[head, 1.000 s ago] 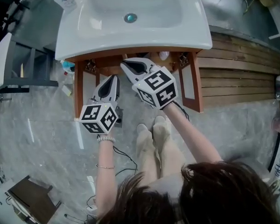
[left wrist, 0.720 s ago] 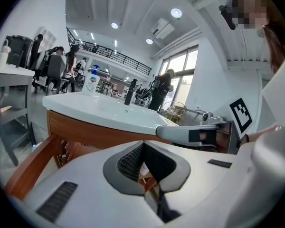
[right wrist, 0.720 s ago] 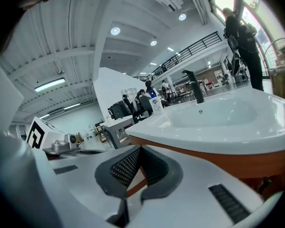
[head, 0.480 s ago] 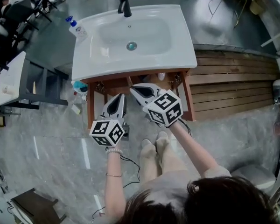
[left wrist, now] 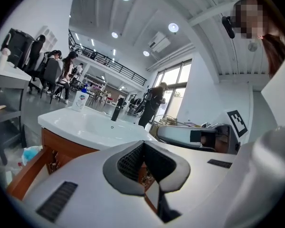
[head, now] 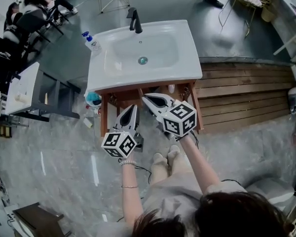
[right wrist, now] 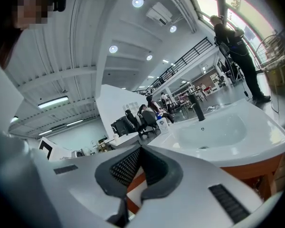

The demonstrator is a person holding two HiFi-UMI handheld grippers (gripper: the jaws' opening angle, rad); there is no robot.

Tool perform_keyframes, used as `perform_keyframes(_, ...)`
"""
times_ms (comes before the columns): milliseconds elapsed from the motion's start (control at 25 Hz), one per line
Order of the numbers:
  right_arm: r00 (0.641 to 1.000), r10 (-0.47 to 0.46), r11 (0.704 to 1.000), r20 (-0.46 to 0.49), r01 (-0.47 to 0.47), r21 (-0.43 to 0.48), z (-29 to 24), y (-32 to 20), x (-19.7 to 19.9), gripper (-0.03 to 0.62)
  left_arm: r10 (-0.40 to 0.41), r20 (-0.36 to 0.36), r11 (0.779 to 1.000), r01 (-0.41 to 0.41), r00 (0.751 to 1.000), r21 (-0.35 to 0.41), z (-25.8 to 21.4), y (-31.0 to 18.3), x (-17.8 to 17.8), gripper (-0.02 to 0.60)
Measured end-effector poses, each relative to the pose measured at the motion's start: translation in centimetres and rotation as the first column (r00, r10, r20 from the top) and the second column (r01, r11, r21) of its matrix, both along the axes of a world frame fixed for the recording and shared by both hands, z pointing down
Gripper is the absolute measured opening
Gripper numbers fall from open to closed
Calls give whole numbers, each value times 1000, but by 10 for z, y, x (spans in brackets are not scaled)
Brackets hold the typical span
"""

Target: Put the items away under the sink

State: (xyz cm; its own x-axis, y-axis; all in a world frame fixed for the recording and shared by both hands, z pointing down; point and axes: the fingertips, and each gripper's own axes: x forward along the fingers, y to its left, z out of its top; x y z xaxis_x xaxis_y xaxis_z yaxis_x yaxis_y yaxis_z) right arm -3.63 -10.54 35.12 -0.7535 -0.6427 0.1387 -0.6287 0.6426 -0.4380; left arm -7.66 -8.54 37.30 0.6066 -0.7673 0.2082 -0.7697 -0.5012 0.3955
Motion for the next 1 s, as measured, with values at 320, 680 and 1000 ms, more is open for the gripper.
perform_keyframes(320, 1000, -7, 999, 22, 6, 39, -27, 12, 8, 17, -33, -51, 998, 35, 998, 50, -28, 16, 4, 0)
perform_keyframes(680, 1000, -15, 998, 26, 14, 55, -40, 5, 13, 17, -44, -47, 997, 47, 998, 66, -34, 14, 7, 0)
perform_keyframes(1000, 998, -51, 996, 34, 49, 70, -45, -1, 15, 17, -67, -58, 993, 72, 996, 89, -43, 8, 7, 0)
